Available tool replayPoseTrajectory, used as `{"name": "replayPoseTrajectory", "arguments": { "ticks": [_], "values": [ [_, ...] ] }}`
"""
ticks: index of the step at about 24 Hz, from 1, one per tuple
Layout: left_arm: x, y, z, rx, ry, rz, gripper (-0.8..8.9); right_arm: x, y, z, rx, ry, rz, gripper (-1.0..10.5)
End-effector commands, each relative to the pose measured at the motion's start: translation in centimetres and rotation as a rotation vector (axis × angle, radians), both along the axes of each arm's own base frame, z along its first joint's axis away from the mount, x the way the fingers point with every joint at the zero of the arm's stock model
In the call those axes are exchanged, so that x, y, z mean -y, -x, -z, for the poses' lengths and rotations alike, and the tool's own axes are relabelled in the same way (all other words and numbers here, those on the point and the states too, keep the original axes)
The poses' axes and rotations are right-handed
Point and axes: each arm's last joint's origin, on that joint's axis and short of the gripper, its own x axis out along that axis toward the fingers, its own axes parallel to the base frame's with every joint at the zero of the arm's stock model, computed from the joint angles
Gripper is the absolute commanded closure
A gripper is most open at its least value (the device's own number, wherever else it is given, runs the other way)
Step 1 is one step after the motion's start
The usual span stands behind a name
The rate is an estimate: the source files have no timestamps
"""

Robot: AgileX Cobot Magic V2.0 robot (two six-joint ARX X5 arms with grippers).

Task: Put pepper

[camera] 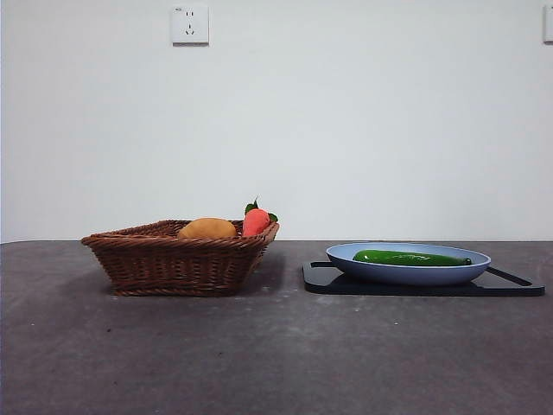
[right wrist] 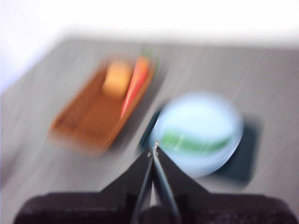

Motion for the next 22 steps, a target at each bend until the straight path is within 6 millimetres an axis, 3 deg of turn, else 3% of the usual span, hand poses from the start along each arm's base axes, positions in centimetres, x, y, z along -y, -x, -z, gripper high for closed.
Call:
{"name": "replayPoseTrajectory", "arguments": {
  "ticks": [1, 5, 11, 22],
  "values": [
    [0.0, 0.0, 0.2, 0.005, 0.006, -0.005, 8.06, 0.6, 0.9, 1.5, 0.077, -0.006, 0.14, 9.4],
    [0.0, 0.0, 0.2, 0.005, 0.005, -0.005, 8.06, 1.0, 1.6, 7.3, 0.273, -0.022, 0.216, 9.4],
    [0.0, 0.0, 0.2, 0.005, 0.005, -0.005, 8.06, 1.2, 1.4, 13.3, 0.398, -0.047, 0.275, 9.4],
    [0.0, 0.0, 0.2, 0.005, 0.005, -0.005, 8.06, 1.1, 1.0, 21.6, 0.366, -0.068, 0.317, 9.4]
  ]
}}
